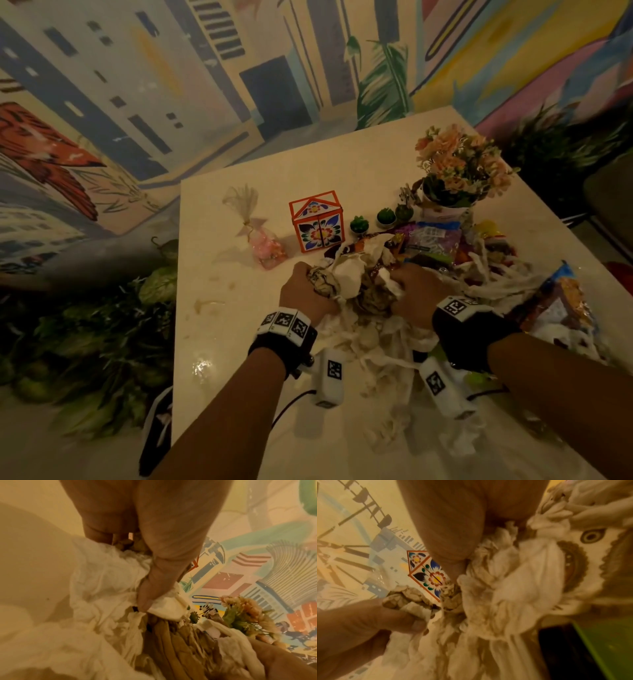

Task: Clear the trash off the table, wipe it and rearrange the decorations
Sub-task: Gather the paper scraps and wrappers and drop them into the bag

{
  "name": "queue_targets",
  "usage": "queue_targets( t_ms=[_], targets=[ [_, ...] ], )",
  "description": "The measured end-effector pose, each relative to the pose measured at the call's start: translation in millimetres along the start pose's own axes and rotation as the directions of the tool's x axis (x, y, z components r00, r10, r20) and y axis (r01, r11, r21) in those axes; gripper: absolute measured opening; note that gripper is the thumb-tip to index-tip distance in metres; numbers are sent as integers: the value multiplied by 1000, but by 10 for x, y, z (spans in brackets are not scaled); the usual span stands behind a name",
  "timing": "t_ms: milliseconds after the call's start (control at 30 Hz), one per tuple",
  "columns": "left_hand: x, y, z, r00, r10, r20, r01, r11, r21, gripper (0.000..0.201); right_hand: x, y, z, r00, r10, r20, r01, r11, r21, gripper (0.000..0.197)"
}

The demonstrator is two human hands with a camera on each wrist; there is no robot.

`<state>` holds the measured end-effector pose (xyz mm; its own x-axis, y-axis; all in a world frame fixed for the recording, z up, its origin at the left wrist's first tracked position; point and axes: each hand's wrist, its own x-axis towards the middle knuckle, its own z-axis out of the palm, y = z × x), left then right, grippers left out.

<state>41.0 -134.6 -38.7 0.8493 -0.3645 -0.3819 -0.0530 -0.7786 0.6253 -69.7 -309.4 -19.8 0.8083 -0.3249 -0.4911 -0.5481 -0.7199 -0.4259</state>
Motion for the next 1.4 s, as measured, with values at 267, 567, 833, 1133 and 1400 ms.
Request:
queue_targets(
  t_ms=[267, 567, 833, 1133, 1400],
  targets=[
    [-122, -73, -203, 1000, 22, -1, -22, 980, -200, 67, -200, -157, -506, 987, -60, -152, 80, 989, 125, 22],
    [-309, -71, -464, 994, 100, -34, -105, 898, -428, 82, -434, -489, -753, 934, -78, -348, 145, 975, 170, 33],
    [-534, -108, -1057, 975, 220, -14, -167, 692, -702, 67, -688, -980, -903, 824, -68, -563, 266, 923, 277, 21],
    [-863, -716, -1503, 963, 269, 27, -182, 719, -670, 61, -1021, -1552, -526, 796, -19, -605, 275, 902, 333, 14],
    [-910, -1109, -1375, 965, 258, 42, -201, 834, -514, 64, -902, -1749, -219, 863, 26, -505, 191, 907, 374, 29]
  ],
)
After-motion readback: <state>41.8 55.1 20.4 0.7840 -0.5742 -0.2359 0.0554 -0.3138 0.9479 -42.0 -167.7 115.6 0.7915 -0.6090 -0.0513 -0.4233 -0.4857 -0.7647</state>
